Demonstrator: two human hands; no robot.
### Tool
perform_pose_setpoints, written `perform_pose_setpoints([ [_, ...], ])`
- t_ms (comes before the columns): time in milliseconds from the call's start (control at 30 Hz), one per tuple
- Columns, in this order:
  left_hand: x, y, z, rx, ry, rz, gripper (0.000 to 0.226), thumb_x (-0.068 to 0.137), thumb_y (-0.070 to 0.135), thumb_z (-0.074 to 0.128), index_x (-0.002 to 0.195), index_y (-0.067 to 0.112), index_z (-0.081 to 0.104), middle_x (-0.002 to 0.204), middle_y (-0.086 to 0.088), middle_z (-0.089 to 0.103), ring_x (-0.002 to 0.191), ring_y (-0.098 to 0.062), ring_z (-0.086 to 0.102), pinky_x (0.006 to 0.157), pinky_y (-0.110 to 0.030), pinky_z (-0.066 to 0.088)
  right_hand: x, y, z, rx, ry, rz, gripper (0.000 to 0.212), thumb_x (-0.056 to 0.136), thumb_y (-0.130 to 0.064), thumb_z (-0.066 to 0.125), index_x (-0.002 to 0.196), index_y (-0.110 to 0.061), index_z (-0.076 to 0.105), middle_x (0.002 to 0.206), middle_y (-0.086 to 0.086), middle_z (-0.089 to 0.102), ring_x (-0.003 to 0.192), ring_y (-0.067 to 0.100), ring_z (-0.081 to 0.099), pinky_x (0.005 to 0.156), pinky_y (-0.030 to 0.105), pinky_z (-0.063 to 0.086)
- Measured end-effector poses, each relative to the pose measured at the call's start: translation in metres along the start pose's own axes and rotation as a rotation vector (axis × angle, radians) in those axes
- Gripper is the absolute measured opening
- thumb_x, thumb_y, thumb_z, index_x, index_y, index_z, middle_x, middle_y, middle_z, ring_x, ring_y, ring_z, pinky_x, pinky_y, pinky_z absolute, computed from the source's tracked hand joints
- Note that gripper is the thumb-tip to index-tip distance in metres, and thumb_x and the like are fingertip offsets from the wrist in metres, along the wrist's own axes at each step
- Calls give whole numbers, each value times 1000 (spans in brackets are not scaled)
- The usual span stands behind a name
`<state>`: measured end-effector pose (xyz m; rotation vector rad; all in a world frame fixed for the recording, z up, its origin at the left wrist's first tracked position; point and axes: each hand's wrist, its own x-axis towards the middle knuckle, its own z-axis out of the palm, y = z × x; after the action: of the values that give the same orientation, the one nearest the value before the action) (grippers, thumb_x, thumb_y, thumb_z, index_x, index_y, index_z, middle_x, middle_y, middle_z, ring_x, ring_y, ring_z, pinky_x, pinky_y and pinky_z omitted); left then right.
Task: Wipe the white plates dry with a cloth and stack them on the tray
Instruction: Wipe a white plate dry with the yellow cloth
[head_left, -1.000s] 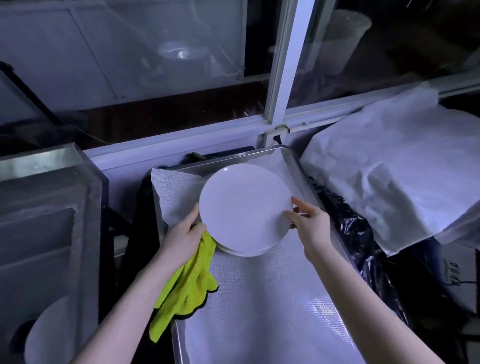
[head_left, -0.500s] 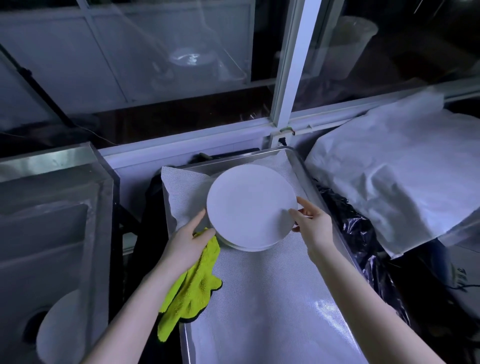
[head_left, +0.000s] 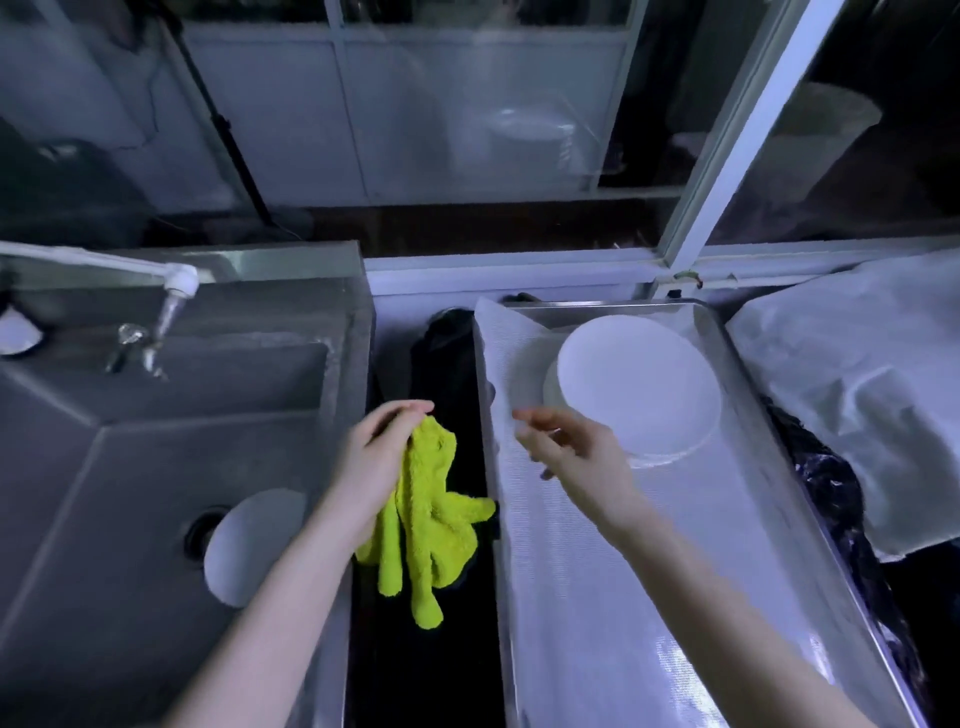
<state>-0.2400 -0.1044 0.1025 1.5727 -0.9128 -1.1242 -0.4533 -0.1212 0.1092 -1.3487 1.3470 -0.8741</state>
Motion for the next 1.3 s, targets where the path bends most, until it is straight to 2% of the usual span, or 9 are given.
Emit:
perform_pose_setpoints([
  [100, -6, 2, -51, -143, 87, -28, 15, 90, 34, 65, 98, 27, 76, 102, 10, 74, 102, -13, 66, 92, -33, 50, -15, -12, 68, -40, -247, -67, 36, 86, -31, 77, 121, -34, 68, 111, -6, 68, 94, 8, 64, 83, 18, 50],
  [267, -9, -10, -151, -429, 215, -88, 13, 96, 27, 60, 93, 17, 67, 71, 5, 73, 68, -11, 70, 57, -22, 53, -35, -27, 182, -51, -479, -81, 75, 76, -23, 86, 142, -30, 51, 131, -7, 59, 122, 9, 56, 103, 26, 46],
  [333, -11, -23, -197, -486, 207, -127, 14, 94, 23, 63, 99, 10, 61, 77, -3, 73, 69, -13, 71, 59, -23, 54, -38, -31, 232, -120, -516, -113, 79, 75, -13, 87, 143, -24, 50, 133, -8, 60, 120, 5, 57, 102, 22, 44],
  [433, -9, -54, -259, -397, 141, -126, 50, 71, 15, 81, 113, 0, 57, 98, -15, 69, 86, -24, 69, 77, -34, 53, -40, -32, 302, -136, -439, -74, 62, 78, 5, 76, 130, -23, 58, 118, -2, 69, 99, -4, 62, 90, 17, 46],
  [633, -1, -127, -337, -322, 53, -344, 78, 54, 27, 92, 123, 18, 57, 106, -2, 74, 96, -15, 71, 71, -25, 56, -50, -15, 407, 217, -321, 247, 40, 88, 14, 62, 118, -11, 66, 114, 22, 71, 97, 25, 68, 89, 43, 55],
  [833, 24, -188, -376, -262, 95, -540, 53, 62, 19, 85, 111, 16, 67, 98, -7, 76, 92, -24, 73, 72, -35, 58, -35, 17, 454, 239, -396, 503, 26, 96, -11, 62, 120, -19, 71, 111, 9, 74, 98, 21, 71, 80, 35, 60],
  [900, 36, -206, -383, -201, 157, -602, 55, 56, 24, 81, 108, 19, 66, 95, -7, 76, 89, -26, 73, 79, -42, 58, -18, 34, 460, 133, -300, 585, 19, 97, -15, 61, 112, -21, 72, 113, 9, 73, 91, 19, 71, 79, 37, 60],
  [1000, 60, -238, -391, -56, 246, -632, 38, 57, 25, 81, 92, 28, 66, 80, 2, 73, 76, -17, 72, 63, -30, 56, 12, 70, 462, 6, -128, 681, 19, 97, -14, 59, 111, -21, 69, 110, 8, 68, 87, 19, 67, 76, 40, 56],
  [1300, 124, -329, -395, 232, -101, -710, 64, 55, 28, 67, 118, 25, 57, 108, -2, 66, 100, -23, 64, 90, -44, 53, 81, 184, 476, -260, -125, 888, 52, 98, -21, 60, 147, -12, 43, 136, 11, 55, 116, 31, 57, 83, 30, 43],
])
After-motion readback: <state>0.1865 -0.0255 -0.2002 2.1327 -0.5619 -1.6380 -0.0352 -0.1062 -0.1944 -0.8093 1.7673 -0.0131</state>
